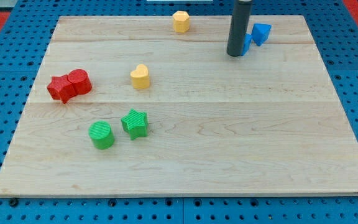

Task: Slide yellow heart towards top center

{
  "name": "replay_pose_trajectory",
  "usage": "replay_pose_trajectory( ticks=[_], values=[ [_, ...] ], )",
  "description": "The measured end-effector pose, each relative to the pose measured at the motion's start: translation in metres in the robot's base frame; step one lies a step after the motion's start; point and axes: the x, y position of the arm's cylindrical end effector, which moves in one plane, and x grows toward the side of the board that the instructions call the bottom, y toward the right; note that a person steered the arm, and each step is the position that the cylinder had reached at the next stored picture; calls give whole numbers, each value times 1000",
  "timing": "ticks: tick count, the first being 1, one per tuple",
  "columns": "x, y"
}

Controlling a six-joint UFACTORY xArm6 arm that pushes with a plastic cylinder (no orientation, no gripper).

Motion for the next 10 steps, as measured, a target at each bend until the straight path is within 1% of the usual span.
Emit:
replay_pose_trajectory(
  ticks=[1, 2, 3, 4, 5, 6, 7, 8, 9, 10],
  values=[
    [-12, 4],
    [36, -12],
    [95, -76],
    [120, -158],
    [95, -187],
    [62, -190],
    [53, -191],
    [75, -219],
    [50, -247],
    [19, -200]
  ],
)
